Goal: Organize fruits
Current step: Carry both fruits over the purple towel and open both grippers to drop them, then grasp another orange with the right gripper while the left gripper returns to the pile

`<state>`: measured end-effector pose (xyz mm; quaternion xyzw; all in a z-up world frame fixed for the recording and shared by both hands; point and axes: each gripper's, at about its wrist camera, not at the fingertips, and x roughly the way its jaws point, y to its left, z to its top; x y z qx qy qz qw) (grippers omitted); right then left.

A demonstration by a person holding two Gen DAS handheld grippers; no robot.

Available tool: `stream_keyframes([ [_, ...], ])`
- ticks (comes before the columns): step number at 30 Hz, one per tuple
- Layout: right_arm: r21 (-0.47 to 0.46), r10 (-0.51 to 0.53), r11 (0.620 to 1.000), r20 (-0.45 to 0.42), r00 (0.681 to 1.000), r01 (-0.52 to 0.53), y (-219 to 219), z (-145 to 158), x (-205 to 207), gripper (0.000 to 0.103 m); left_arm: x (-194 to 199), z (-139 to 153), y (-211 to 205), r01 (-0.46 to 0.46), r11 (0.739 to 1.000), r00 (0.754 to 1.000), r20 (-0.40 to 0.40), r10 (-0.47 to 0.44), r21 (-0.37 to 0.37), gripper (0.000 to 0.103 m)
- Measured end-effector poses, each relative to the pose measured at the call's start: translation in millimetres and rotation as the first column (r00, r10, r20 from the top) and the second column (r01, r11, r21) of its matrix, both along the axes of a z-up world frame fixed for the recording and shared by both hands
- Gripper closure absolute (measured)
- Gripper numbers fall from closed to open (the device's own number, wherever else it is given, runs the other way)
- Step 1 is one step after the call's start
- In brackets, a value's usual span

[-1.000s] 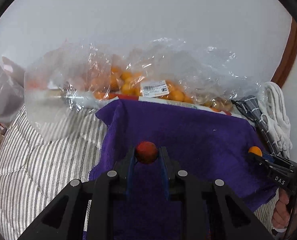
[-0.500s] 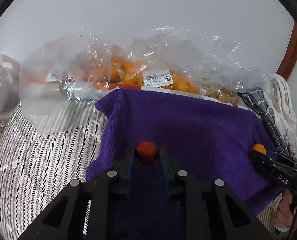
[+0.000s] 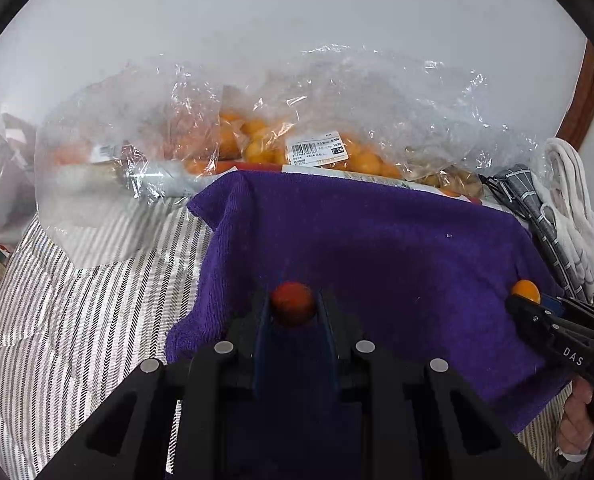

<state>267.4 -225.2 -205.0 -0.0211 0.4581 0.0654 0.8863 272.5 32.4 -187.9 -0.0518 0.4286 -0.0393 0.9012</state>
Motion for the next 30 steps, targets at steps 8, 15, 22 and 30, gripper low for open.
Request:
stream_keyframes([
  [8, -0.012, 0.009, 1.000, 0.025, 1.000, -0.008, 2.9, 6.2, -3.9, 0.051, -0.4, -0.6, -1.6, 0.000, 1.000, 1.000, 0.001, 0.000, 0.000, 0.080],
  [15, -0.023, 0.009, 1.000, 0.091, 0.996, -0.007, 4.2, 23.8, -15.4, 0.042, -6.5, 8.7, 0.1, 0.000, 1.000, 0.998, 0.062, 0.002, -0.030, 0.057],
  [22, -0.023, 0.029, 0.999, 0.182, 0.983, -0.026, 10.3, 52.8, -31.9, 0.042, -15.2, 24.0, 4.5, -0.034, 0.999, 0.988, 0.151, 0.038, -0.026, 0.055],
  [30, -0.012, 0.021, 1.000, 0.166, 0.986, -0.019, 15.8, 72.3, -65.6, 0.042, -33.5, 68.3, 7.1, -0.017, 0.999, 0.974, 0.224, 0.027, -0.047, 0.055],
])
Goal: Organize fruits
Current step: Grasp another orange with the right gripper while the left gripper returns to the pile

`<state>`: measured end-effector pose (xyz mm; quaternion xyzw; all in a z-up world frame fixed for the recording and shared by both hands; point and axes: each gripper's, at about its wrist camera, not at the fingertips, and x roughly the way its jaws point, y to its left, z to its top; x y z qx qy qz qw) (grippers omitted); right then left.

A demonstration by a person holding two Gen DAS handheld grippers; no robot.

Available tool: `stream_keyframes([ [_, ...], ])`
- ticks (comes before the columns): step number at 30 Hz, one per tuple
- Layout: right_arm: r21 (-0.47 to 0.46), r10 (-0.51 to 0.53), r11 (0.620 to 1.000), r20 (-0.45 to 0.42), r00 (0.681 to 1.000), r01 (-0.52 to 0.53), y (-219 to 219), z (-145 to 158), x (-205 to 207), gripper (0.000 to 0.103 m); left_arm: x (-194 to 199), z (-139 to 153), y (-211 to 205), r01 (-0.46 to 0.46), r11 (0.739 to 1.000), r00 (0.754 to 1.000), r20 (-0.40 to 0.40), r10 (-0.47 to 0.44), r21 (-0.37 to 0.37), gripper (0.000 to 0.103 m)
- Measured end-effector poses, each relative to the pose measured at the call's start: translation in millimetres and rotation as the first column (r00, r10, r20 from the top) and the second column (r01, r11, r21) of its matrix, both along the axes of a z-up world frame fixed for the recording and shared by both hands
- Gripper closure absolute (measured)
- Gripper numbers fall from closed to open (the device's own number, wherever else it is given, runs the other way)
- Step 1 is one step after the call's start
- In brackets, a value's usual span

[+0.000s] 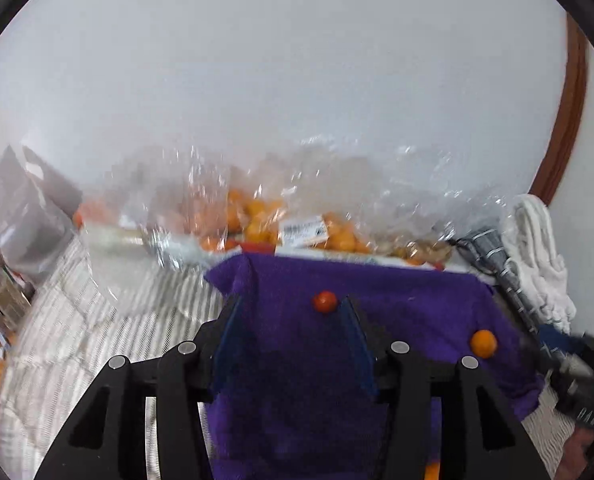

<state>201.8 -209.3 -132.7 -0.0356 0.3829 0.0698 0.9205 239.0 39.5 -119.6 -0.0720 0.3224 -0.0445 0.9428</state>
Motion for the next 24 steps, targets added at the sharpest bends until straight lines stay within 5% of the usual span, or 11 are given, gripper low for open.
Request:
stream_keyframes([
  [8, 0.042, 0.002, 0.999, -0.039, 0.999, 0.000, 0.9, 0.0, -59.3, 0.042, -45.9, 23.6, 2.4, 0.043, 0.999, 0.999, -0.003, -0.043, 0.001, 0.054],
  [19, 0.099, 0.031, 0.995, -0.116, 0.993, -0.019, 6.6, -25.3, -101.0, 0.053, -116.1, -38.6, 42.1, -0.009, 1.000, 0.982, -0.187, 0.011, 0.009, 0.047],
  [24, 0.140, 0.103, 0.987, -0.147, 0.984, -0.082, 22.8, -39.3, -113.4, 0.053, -137.0, -49.3, 50.5, -0.001, 1.000, 0.982, -0.187, -0.002, -0.018, 0.040],
])
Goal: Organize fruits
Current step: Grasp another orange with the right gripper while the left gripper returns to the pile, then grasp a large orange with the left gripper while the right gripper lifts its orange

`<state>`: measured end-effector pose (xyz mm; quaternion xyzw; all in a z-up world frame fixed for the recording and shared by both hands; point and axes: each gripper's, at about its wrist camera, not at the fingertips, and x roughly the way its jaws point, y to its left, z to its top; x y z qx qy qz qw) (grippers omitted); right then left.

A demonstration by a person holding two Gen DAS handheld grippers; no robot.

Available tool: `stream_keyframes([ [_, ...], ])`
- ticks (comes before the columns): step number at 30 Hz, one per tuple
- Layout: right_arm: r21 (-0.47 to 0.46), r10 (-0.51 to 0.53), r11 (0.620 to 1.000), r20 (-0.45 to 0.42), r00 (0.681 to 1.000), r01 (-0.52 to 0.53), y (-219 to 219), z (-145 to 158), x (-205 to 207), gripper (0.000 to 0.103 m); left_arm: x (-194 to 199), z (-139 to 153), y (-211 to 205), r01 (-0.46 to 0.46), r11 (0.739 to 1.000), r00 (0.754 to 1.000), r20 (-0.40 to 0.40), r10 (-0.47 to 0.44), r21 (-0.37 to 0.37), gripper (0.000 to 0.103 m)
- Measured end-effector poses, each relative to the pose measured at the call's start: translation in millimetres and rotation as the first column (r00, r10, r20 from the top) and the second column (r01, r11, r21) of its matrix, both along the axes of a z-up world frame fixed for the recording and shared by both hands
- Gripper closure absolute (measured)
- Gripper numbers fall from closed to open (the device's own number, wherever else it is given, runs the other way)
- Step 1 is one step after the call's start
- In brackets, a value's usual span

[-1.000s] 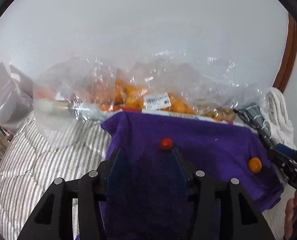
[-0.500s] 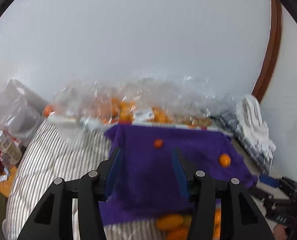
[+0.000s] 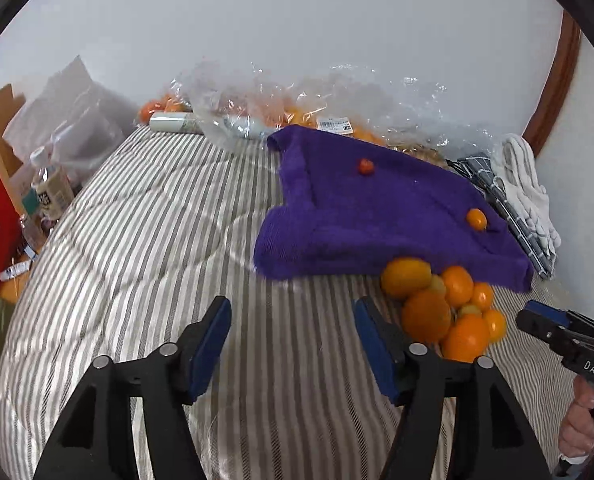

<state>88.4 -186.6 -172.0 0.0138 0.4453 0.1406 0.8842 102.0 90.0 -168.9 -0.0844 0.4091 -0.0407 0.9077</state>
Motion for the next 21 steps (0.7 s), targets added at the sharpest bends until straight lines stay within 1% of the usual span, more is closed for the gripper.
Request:
stream_keyframes([
  [2, 0.003, 0.032, 0.999, -0.010, 0.999, -0.032, 7.7, -5.3, -3.6, 0.053, -4.5, -5.0, 2.4, 0.009, 1.000, 1.000, -0.010, -0.009, -0.001, 0.040],
  [4, -0.017, 0.049, 0.999, -0.020, 0.999, -0.049, 15.8, -11.5, -4.8, 0.053, -6.7, -8.8, 3.4, 0.015, 1.000, 1.000, -0.025, -0.015, -0.002, 0.040],
  [7, -0.043, 0.042, 0.998, -0.036, 0.998, -0.044, 21.0, -20.5, -0.6, 0.053, -7.6, -8.4, 2.8, 0.021, 1.000, 1.000, -0.021, -0.021, -0.006, 0.040],
  [9, -0.042, 0.040, 0.998, -0.048, 0.998, -0.043, 24.1, -26.8, 3.4, 0.054, -6.9, -11.1, 0.8, 0.020, 1.000, 0.999, -0.038, -0.020, 0.001, 0.040],
  [10, -0.044, 0.041, 0.998, -0.049, 0.998, -0.043, 24.8, -29.0, 5.6, 0.057, -6.2, -13.5, -0.3, 0.029, 1.000, 0.998, -0.049, -0.029, 0.000, 0.040],
  [12, -0.054, 0.046, 0.997, -0.045, 0.998, -0.048, 27.1, -31.9, 8.0, 0.067, -5.4, -17.6, -1.1, 0.029, 1.000, 0.998, -0.062, -0.029, 0.005, 0.040],
  [14, -0.064, 0.047, 0.997, -0.035, 0.998, -0.049, 29.3, -32.8, 8.5, 0.068, -3.8, -19.1, 0.0, 0.030, 1.000, 0.997, -0.074, -0.030, 0.004, 0.040],
  [17, -0.074, 0.043, 0.996, -0.018, 0.999, -0.045, 26.4, -30.4, 3.8, 0.069, -0.8, -20.2, 4.8, 0.019, 1.000, 0.996, -0.087, -0.021, -0.021, 0.040],
  [21, -0.081, 0.001, 0.997, 0.009, 1.000, 0.000, 9.5, -24.3, -1.1, 0.068, 0.0, -20.1, 6.1, 0.014, 0.999, 0.996, -0.087, -0.016, -0.032, 0.040],
])
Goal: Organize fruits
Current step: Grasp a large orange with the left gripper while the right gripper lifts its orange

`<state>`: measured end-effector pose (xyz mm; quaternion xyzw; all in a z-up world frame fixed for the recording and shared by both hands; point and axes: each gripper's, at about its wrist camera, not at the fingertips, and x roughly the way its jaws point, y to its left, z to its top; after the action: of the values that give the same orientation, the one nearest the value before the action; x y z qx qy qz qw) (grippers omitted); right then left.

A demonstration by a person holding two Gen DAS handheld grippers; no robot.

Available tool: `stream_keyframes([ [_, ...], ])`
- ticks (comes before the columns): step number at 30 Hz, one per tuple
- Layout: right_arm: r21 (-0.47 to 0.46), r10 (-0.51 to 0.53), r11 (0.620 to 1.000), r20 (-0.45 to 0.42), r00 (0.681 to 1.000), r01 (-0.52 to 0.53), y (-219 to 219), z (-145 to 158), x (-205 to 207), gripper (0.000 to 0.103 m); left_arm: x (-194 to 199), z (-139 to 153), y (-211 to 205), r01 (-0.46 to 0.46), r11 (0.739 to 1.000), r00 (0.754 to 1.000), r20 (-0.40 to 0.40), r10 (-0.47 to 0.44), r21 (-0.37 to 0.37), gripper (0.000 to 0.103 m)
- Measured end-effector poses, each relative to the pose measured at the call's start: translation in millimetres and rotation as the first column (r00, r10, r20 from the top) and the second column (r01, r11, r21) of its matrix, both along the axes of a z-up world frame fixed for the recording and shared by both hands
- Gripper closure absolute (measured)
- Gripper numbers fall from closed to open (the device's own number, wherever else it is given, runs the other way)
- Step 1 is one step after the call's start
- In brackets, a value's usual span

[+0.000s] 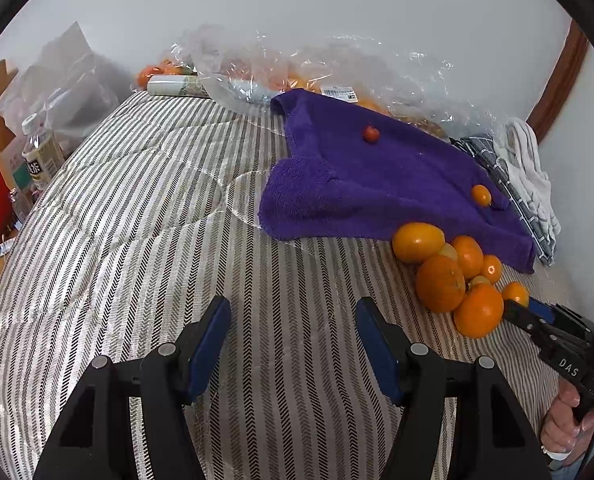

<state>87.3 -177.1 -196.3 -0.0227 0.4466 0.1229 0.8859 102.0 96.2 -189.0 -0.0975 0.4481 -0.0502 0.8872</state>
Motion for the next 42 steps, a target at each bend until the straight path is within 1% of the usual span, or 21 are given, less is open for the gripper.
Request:
stream_keyframes([
  [4, -0.030, -0.056, 0.998, 0.018, 0.998, 0.057, -25.9, 4.2, -3.6, 0.068, 3.2, 0.0, -9.3, 0.013, 1.000, 1.000, -0.007, -0.013, 0.012, 0.041],
  [5, -0.035, -0.075, 0.996, 0.024, 0.997, 0.076, -33.8, 4.7, -4.4, 0.068, 3.3, 0.2, -13.7, 0.028, 1.000, 1.000, -0.013, -0.028, -0.008, 0.041],
  [7, -0.033, -0.107, 0.994, 0.025, 0.994, 0.107, -46.3, 5.2, -5.5, 0.068, 1.3, 2.9, -27.6, 0.074, 0.994, 0.997, -0.015, -0.076, -0.077, 0.040],
  [8, -0.026, -0.125, 0.992, 0.025, 0.992, 0.125, -54.0, 5.6, -6.4, 0.068, 0.9, 3.9, -33.1, 0.089, 0.992, 0.996, -0.012, -0.091, -0.084, 0.040],
  [9, -0.017, -0.138, 0.990, 0.021, 0.990, 0.138, -60.5, 6.4, -6.9, 0.068, 0.3, 5.1, -43.8, 0.117, 0.991, 0.993, -0.011, -0.118, -0.067, 0.040],
  [11, -0.006, -0.153, 0.988, 0.032, 0.988, 0.154, -69.8, 8.6, -10.0, 0.068, -0.4, 4.2, -58.2, 0.143, 0.990, 0.990, -0.009, -0.143, -0.017, 0.040],
  [14, -0.012, -0.168, 0.986, 0.041, 0.985, 0.169, -79.3, 8.8, -15.6, 0.068, 1.5, -1.1, -71.1, 0.163, 0.987, 0.986, -0.029, -0.163, 0.009, 0.040],
  [15, 0.003, -0.173, 0.985, 0.036, 0.984, 0.173, -83.6, 8.9, -17.0, 0.068, 1.4, -0.6, -76.2, 0.162, 0.986, 0.987, -0.019, -0.162, 0.030, 0.040],
  [18, 0.049, -0.181, 0.983, 0.045, 0.982, 0.179, -90.8, 10.8, -20.0, 0.068, 5.4, -0.5, -88.3, 0.184, 0.981, 0.983, -0.025, -0.183, 0.058, 0.040],
  [21, 0.060, -0.172, 0.984, 0.039, 0.984, 0.169, -89.9, 9.1, -19.0, 0.068, 10.7, -2.0, -95.0, 0.184, 0.980, 0.983, -0.021, -0.183, 0.077, 0.040],
  [22, 0.055, -0.169, 0.985, 0.040, 0.985, 0.166, -86.8, 7.5, -17.7, 0.068, 14.2, -3.9, -97.2, 0.180, 0.980, 0.984, -0.029, -0.178, 0.082, 0.040],
  [24, 0.033, -0.160, 0.987, 0.023, 0.987, 0.159, -82.0, 3.0, -17.2, 0.068, 19.1, -4.7, -97.9, 0.174, 0.981, 0.985, -0.020, -0.173, 0.086, 0.039],
  [27, 0.026, -0.137, 0.990, 0.035, 0.990, 0.137, -76.5, 4.8, -16.4, 0.068, 22.9, -5.0, -102.9, 0.169, 0.982, 0.986, -0.011, -0.168, 0.086, 0.039],
  [30, 0.032, -0.142, 0.989, 0.025, 0.990, 0.141, -79.3, 2.8, -14.5, 0.068, 25.3, -6.1, -104.3, 0.156, 0.984, 0.988, -0.001, -0.156, 0.087, 0.042],
  [32, 0.047, -0.145, 0.988, 0.023, 0.989, 0.144, -82.0, 2.7, -14.1, 0.068, 26.3, -6.0, -104.4, 0.161, 0.984, 0.987, 0.003, -0.162, 0.069, 0.049],
  [34, 0.057, -0.147, 0.988, 0.022, 0.989, 0.146, -83.7, 2.5, -13.9, 0.068, 25.1, -5.3, -105.3, 0.186, 0.981, 0.982, 0.012, -0.187, 0.048, 0.063],
  [37, 0.064, -0.150, 0.987, 0.015, 0.989, 0.149, -84.1, 2.1, -13.2, 0.068, 23.2, -2.4, -105.1, 0.202, 0.979, 0.979, 0.023, -0.203, 0.030, 0.064],
  [40, 0.075, -0.147, 0.987, 0.025, 0.989, 0.145, -84.1, 5.2, -14.1, 0.068, 18.4, 4.1, -97.2, 0.201, 0.979, 0.977, 0.074, -0.199, -0.020, 0.064],
  [42, 0.075, -0.155, 0.985, 0.024, 0.988, 0.153, -84.7, 5.3, -14.6, 0.068, 16.9, 7.0, -91.0, 0.194, 0.980, 0.978, 0.093, -0.188, -0.053, 0.064],
])
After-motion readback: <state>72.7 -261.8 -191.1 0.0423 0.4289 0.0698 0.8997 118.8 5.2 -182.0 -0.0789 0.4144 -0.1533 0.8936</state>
